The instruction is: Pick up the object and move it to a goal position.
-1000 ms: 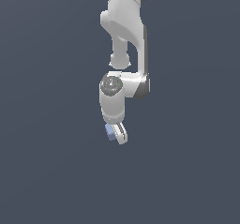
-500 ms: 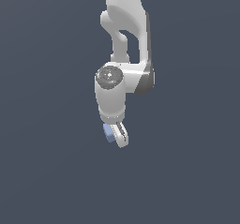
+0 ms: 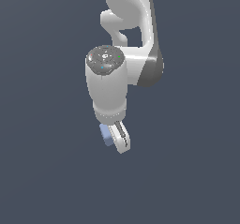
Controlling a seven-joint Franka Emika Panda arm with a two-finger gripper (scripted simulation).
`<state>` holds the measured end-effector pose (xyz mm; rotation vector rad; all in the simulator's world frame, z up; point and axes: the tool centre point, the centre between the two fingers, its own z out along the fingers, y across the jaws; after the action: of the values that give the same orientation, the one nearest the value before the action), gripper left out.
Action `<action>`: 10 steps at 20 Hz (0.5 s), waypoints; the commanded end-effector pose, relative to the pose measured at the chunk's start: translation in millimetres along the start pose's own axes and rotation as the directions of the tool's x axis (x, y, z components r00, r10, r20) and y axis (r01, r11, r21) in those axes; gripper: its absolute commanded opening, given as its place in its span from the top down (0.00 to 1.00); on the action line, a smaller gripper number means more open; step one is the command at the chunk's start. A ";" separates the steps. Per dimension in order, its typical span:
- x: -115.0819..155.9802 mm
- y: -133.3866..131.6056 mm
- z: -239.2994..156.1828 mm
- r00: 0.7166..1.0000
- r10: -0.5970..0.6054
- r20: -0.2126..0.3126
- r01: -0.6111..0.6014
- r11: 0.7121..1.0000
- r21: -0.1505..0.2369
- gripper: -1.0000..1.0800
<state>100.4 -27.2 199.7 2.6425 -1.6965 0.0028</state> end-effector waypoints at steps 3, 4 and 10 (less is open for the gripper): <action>6.3 -13.8 -26.2 1.000 0.000 0.001 0.000 1.000 -0.001 1.00; 7.6 -16.6 -31.2 1.000 0.000 0.001 0.000 1.000 -0.001 1.00; 13.7 -29.7 -54.2 1.000 -0.001 0.001 0.001 1.000 0.000 1.00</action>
<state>129.9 -27.2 248.7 2.6436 -1.6961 0.0013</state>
